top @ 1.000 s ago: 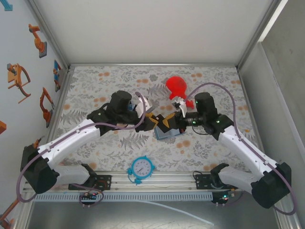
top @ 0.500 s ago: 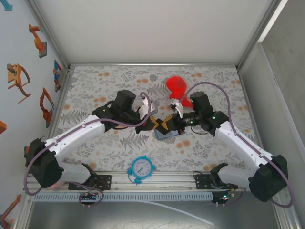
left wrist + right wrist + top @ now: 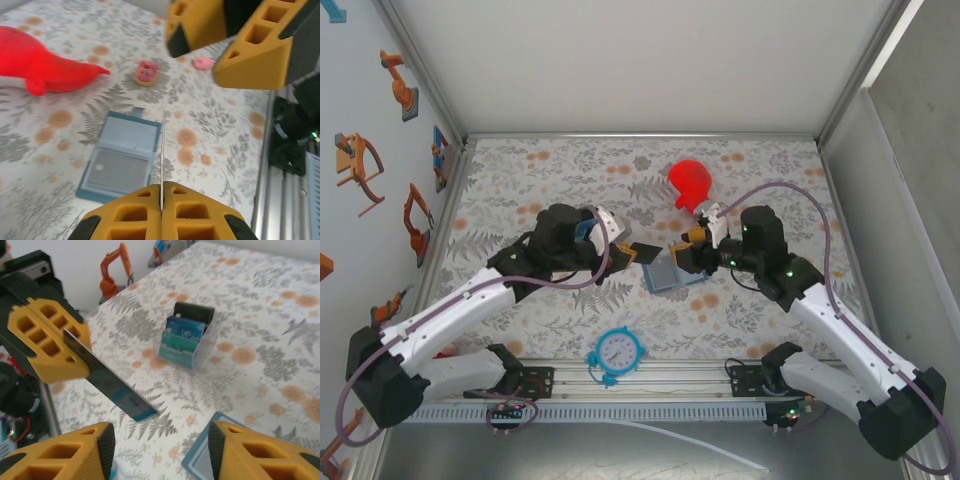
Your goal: Take the credit cards out of the card holder
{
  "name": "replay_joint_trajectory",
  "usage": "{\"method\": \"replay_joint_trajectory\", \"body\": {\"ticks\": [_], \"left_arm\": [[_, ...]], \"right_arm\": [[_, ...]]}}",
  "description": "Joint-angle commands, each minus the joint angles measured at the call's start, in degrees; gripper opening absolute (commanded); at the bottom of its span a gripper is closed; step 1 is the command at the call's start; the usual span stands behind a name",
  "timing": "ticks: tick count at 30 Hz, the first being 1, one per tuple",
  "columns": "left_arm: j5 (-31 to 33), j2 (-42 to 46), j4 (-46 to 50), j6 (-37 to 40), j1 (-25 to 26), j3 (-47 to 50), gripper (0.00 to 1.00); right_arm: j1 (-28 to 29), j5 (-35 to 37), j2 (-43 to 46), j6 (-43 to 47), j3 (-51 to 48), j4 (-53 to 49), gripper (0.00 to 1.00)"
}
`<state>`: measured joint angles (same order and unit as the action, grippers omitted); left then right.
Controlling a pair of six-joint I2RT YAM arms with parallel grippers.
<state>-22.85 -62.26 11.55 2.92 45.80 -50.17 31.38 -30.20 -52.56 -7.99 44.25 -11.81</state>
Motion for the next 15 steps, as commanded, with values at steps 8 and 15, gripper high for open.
{"method": "replay_joint_trajectory", "body": {"ticks": [8, 15], "left_arm": [[10.1, 10.9, -21.3, -21.4, -0.2, 10.8, 0.0], [5.6, 10.9, -28.1, -26.1, -0.2, 11.9, 0.0]], "right_arm": [[0.1, -3.5, -2.6, -25.7, -11.6, 37.0, 0.63], [0.2, -11.2, -11.5, -34.3, -11.3, 54.0, 0.65]]}}
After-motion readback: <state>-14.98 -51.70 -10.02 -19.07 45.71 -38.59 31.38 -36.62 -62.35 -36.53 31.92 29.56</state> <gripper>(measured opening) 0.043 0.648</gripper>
